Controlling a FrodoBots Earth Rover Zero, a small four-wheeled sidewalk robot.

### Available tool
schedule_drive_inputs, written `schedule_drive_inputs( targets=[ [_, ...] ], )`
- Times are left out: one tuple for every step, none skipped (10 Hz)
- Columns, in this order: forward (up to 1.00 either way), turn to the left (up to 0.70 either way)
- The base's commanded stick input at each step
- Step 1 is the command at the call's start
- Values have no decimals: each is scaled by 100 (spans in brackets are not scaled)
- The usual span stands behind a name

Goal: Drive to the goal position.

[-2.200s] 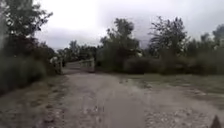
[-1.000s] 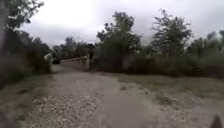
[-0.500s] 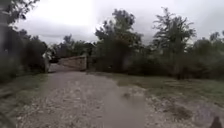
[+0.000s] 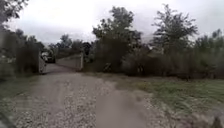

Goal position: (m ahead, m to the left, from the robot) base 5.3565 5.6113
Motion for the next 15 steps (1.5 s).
schedule_drive_inputs(
  targets=[
    [70,0],
    [70,0],
    [70,0],
    [70,0],
    [70,0],
    [70,0],
    [70,0],
    [70,0],
    [70,2],
    [70,7],
    [70,35],
    [70,35],
    [70,35],
    [70,35],
    [70,35]
  ],
)
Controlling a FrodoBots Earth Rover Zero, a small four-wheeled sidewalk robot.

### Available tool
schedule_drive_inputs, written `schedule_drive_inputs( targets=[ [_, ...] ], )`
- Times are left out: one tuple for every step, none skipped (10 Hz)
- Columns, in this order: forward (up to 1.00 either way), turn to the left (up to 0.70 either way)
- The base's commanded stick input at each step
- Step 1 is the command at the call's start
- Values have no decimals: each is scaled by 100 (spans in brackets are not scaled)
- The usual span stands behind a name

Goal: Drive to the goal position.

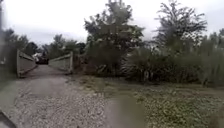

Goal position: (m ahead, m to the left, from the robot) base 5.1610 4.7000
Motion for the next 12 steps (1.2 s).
schedule_drive_inputs(
  targets=[
    [70,35],
    [70,35],
    [70,35],
    [70,35],
    [70,35],
    [70,35],
    [70,35],
    [70,18],
    [70,0],
    [70,0],
    [70,0],
    [70,0]
  ],
)
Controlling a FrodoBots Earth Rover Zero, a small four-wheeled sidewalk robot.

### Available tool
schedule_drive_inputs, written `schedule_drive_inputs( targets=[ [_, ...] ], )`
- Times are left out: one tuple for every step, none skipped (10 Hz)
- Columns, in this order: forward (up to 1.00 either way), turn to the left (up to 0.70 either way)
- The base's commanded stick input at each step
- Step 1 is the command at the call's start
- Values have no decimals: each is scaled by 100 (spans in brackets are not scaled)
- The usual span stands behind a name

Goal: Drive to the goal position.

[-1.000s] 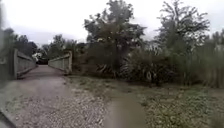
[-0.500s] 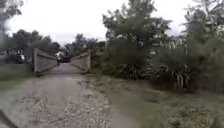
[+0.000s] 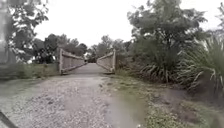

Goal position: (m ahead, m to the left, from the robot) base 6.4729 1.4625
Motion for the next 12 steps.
schedule_drive_inputs(
  targets=[
    [70,0],
    [70,0],
    [70,0],
    [70,0],
    [70,0],
    [70,0],
    [70,0],
    [70,0],
    [70,0],
    [70,0],
    [70,0],
    [70,0]
  ],
)
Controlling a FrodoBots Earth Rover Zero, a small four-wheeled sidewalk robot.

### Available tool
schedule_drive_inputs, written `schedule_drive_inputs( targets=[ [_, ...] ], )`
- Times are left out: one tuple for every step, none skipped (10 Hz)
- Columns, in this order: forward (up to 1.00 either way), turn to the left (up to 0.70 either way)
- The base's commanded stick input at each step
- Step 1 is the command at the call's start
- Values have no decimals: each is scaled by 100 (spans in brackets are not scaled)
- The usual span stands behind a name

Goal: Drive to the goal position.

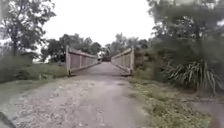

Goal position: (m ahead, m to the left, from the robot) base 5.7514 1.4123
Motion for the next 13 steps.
schedule_drive_inputs(
  targets=[
    [70,0],
    [70,20],
    [70,35],
    [70,35],
    [70,28],
    [70,6],
    [70,0],
    [70,0],
    [70,0],
    [70,0],
    [70,0],
    [70,0],
    [70,0]
  ],
)
